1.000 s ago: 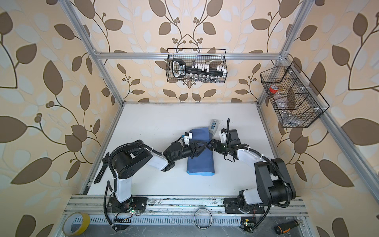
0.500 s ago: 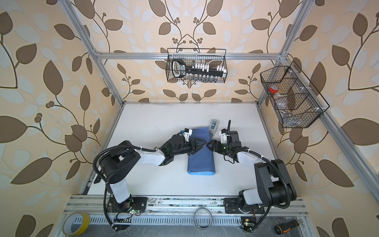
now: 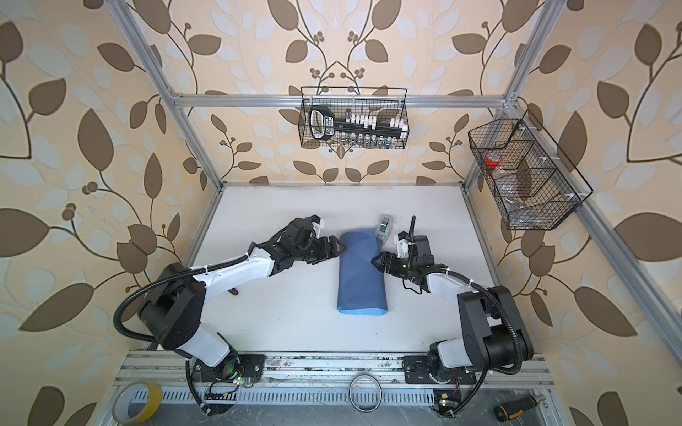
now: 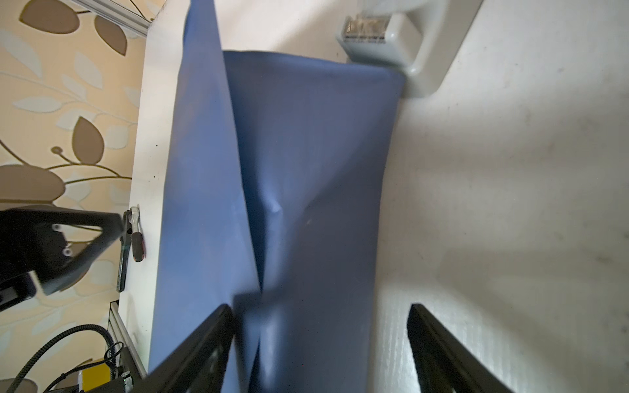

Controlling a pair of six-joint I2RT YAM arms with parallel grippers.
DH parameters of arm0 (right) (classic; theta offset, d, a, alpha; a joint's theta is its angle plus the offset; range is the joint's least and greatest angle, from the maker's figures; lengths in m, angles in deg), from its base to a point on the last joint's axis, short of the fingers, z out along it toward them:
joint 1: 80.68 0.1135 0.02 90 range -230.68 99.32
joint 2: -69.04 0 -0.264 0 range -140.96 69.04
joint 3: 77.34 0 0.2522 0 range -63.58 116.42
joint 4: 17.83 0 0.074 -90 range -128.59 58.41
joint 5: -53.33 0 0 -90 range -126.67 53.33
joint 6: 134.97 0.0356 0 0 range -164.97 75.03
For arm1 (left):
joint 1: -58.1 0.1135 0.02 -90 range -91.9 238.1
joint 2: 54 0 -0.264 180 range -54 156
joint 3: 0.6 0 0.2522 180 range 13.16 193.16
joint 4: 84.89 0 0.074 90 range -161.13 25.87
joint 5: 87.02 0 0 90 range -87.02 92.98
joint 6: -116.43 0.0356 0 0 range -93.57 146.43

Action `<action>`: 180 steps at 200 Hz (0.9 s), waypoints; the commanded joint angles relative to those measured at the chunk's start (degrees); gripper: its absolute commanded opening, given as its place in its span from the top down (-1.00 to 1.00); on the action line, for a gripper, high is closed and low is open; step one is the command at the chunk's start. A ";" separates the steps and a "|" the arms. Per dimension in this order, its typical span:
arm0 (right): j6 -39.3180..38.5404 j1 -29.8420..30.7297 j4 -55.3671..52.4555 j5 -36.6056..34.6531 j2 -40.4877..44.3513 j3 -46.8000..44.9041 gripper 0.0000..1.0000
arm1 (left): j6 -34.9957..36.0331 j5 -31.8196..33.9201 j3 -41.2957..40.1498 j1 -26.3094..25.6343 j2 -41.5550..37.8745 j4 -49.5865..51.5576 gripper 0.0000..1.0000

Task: Wrap a gift box in wrapping paper
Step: Fold the wrapping paper for the gift box.

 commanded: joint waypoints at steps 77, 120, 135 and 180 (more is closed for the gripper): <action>-1.29 -0.05 -7.51 -3.54 -1.29 -2.25 -0.60 | 6.99 -5.33 3.42 -2.70 10.65 6.47 -0.42; -1.65 0.84 -9.89 -4.46 3.11 0.84 -0.74 | 7.59 -3.49 -0.90 -2.80 11.73 6.36 -0.45; -2.26 1.32 -11.99 -6.13 5.35 2.31 -0.78 | 7.77 -2.79 -1.70 -2.89 11.50 6.38 -0.45; -4.05 4.72 -14.38 -8.82 6.50 4.83 -0.78 | 7.72 -2.03 -2.48 -2.89 10.69 5.96 -0.46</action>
